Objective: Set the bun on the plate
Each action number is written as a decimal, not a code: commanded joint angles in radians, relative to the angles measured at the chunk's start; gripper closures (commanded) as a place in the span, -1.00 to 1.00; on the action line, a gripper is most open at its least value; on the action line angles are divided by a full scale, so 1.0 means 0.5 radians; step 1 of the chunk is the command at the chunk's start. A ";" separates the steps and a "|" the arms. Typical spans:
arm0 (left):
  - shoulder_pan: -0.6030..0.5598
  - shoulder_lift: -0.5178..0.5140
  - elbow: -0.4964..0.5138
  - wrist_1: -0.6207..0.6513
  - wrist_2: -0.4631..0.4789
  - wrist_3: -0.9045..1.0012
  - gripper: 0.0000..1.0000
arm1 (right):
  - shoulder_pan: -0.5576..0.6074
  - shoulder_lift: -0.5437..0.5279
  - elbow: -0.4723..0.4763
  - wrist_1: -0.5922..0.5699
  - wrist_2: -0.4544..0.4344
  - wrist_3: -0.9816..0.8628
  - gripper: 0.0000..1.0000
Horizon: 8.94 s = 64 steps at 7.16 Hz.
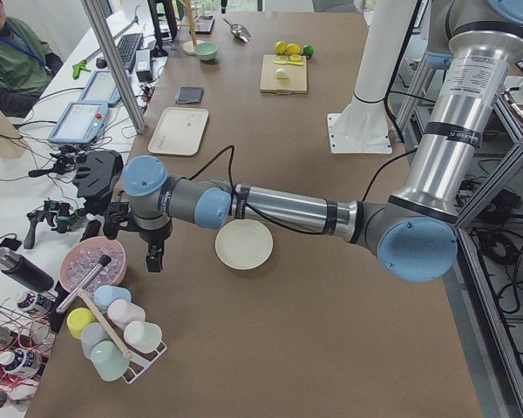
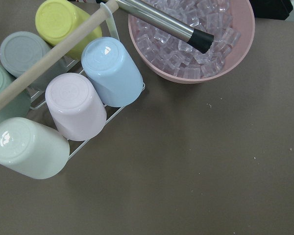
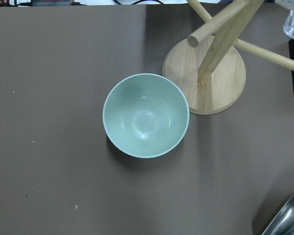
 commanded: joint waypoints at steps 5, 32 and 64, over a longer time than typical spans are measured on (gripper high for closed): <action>0.006 0.037 -0.108 0.001 -0.003 0.005 -0.96 | 0.003 -0.041 0.034 0.019 -0.002 0.052 -1.00; 0.764 0.307 0.241 -0.993 -0.416 0.215 1.00 | 0.006 -0.041 0.105 0.019 -0.137 0.058 -1.00; 0.920 -0.044 -0.430 -0.999 0.257 -0.771 -0.96 | -0.855 -0.406 0.709 0.019 0.069 0.865 -1.00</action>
